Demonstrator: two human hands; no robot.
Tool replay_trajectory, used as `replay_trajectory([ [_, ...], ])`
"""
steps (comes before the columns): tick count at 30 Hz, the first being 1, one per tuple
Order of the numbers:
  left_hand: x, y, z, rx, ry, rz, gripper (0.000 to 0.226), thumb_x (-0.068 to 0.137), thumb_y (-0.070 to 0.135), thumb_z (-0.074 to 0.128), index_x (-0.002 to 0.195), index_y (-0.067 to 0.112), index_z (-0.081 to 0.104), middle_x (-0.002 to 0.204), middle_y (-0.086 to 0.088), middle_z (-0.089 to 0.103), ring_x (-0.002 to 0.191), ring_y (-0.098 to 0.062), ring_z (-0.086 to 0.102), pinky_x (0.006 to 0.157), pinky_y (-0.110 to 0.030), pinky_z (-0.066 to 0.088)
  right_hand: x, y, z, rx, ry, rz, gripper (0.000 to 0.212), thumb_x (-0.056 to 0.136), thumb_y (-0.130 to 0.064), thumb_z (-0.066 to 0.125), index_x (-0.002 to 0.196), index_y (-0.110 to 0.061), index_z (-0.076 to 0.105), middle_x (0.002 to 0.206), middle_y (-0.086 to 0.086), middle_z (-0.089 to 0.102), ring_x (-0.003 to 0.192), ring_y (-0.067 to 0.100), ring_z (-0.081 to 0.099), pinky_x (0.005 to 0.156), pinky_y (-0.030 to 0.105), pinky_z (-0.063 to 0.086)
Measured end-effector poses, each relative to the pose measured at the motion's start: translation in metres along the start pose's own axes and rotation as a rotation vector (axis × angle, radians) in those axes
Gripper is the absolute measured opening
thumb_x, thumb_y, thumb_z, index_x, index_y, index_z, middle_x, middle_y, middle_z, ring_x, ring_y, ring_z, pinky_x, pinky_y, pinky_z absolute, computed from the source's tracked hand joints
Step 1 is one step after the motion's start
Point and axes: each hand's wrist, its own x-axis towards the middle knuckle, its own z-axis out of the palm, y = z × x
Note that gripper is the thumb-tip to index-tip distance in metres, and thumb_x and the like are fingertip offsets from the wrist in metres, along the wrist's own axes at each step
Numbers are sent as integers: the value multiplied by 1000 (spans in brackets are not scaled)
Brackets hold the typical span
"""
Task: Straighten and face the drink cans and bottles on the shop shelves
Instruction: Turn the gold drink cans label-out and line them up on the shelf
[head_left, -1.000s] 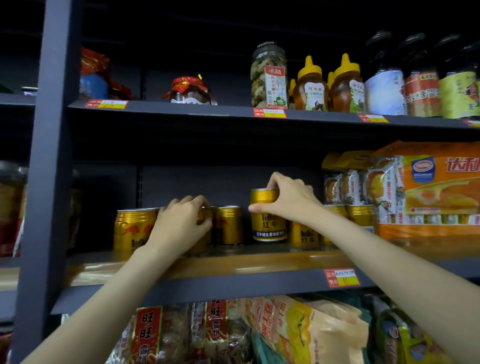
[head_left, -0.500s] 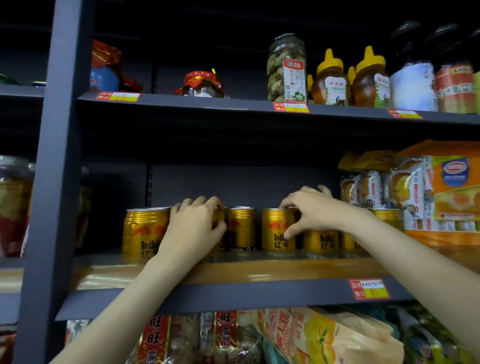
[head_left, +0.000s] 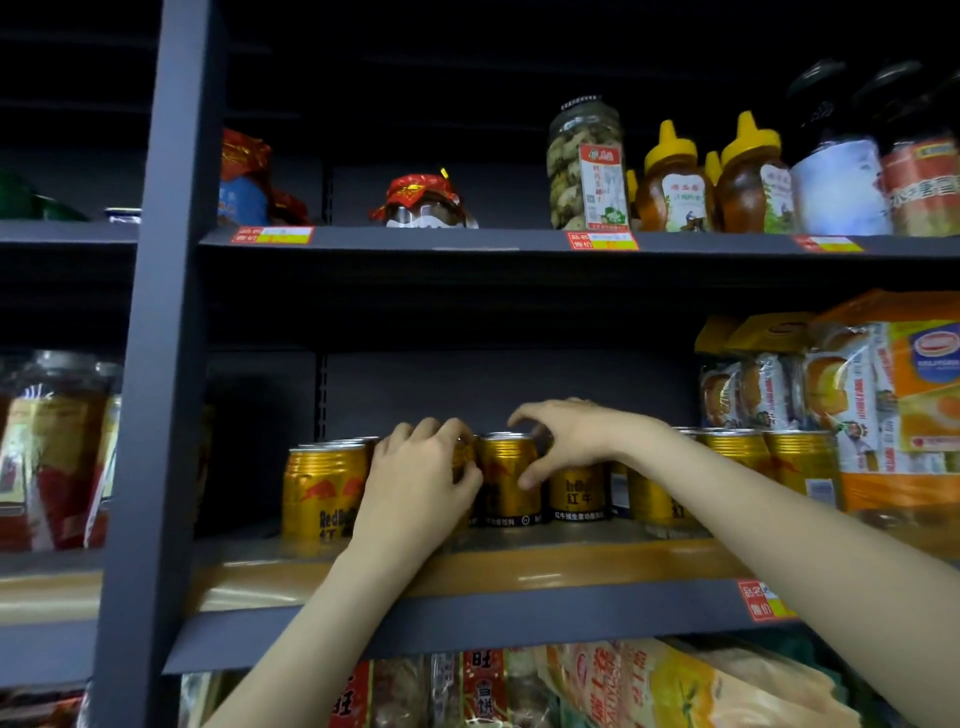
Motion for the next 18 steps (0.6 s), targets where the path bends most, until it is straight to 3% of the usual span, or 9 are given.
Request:
replay_trajectory([
  [5,0,0,-2,-4,-12,-2,33,91,33,46,122,23,50,115,2,56,109,-19,46,92,-31,37,17,-20,24,124,128,67,62,81,-56,63,131,-21,48,135,4,50,129,26,41,109,47,27],
  [10,0,0,-1,-47,-19,-19,33,91,32,49,122,22,52,115,0,57,109,-21,46,92,-33,37,1,-10,18,493,294,51,49,76,-40,75,117,-24,54,128,3,51,121,23,44,85,29,37],
  [13,1,-1,-1,-50,-37,-26,31,91,31,50,119,20,55,112,-2,58,106,-22,47,90,-34,37,-23,2,-3,744,343,52,46,73,-36,79,111,-28,55,115,1,57,106,19,55,76,29,45],
  [16,1,3,-8,-120,98,21,28,92,26,51,117,16,58,115,-4,58,109,-23,48,93,-33,35,-58,12,-23,985,316,-1,47,71,-29,79,112,-28,55,114,3,61,103,19,59,85,37,53],
  [18,-5,14,-19,-250,203,84,30,93,31,49,118,17,58,115,2,57,111,-13,47,92,-23,30,-82,21,-32,1093,298,-78,52,65,-27,78,112,-28,56,113,5,64,104,22,63,86,38,54],
])
